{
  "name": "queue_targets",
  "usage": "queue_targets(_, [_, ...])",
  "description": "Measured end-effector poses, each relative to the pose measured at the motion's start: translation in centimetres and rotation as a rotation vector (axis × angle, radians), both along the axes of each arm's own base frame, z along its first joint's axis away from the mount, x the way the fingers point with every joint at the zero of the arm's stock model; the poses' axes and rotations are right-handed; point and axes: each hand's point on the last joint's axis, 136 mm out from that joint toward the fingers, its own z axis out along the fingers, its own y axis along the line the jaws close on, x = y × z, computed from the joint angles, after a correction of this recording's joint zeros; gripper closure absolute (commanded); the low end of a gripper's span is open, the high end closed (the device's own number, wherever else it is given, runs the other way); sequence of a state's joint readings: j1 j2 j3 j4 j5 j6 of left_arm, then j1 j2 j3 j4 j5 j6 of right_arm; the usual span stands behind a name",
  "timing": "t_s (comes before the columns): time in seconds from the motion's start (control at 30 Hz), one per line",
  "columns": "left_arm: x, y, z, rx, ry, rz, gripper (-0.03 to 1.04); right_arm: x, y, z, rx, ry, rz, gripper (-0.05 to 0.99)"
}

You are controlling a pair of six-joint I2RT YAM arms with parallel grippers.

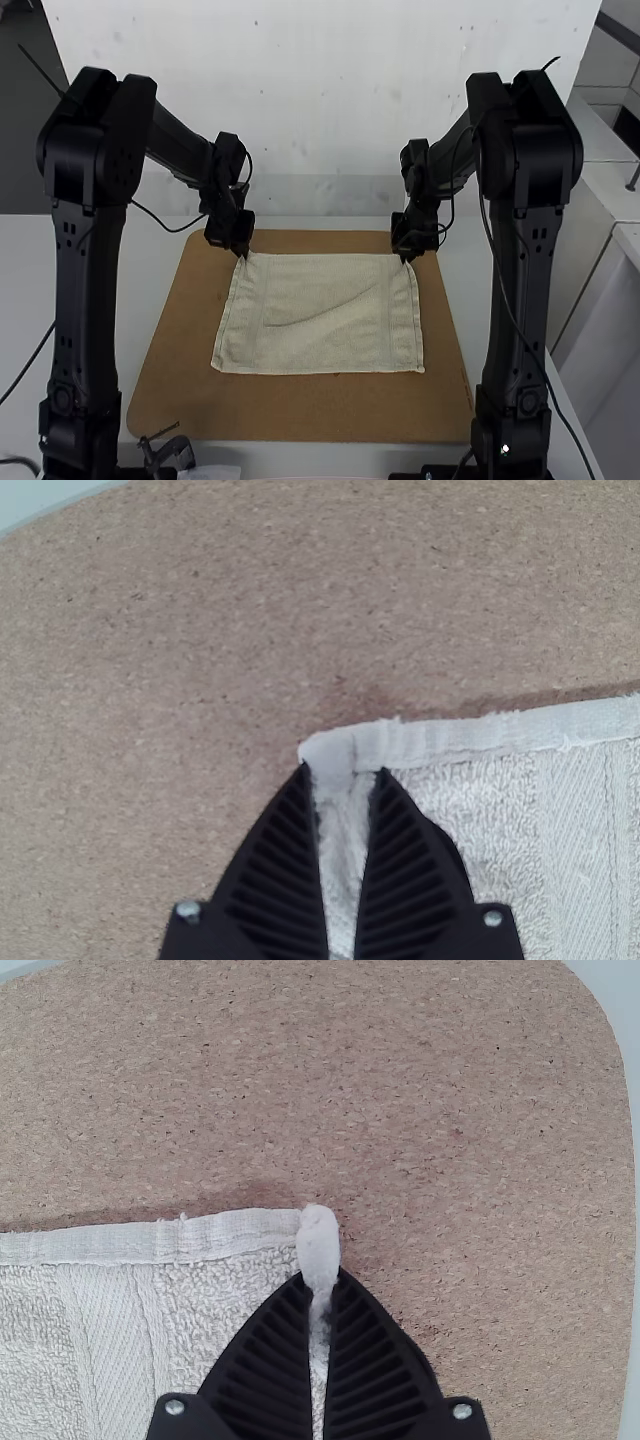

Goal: Fold the towel.

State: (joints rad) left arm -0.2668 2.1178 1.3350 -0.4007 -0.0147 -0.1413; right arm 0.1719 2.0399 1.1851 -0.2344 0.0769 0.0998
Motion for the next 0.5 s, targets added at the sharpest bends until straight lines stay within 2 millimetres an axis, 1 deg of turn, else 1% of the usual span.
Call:
queue_targets(0.2, [-0.1,0.0,0.0,-0.007,0.008,0.022,0.99,0.2,0.0,0.1,0.001,-0.008,0.0,0.92])
queue_targets(0.33, [-0.1,-0.1,0.4,-0.022,0.009,0.038,0.99,0.4,0.1,0.2,0.003,-0.02,0.0,0.92])
queue_targets(0.4, [-0.2,-0.3,1.2,-0.033,0.001,0.044,0.99,0.5,0.1,0.3,0.004,-0.024,-0.001,0.92])
queue_targets(0.43, [0.0,-0.5,1.8,-0.041,-0.012,0.044,0.99,0.9,0.1,0.5,0.006,-0.042,-0.001,0.92])
queue_targets(0.5, [0.3,-0.9,3.8,-0.059,-0.052,0.043,0.99,1.7,0.2,0.9,0.01,-0.075,-0.003,0.92])
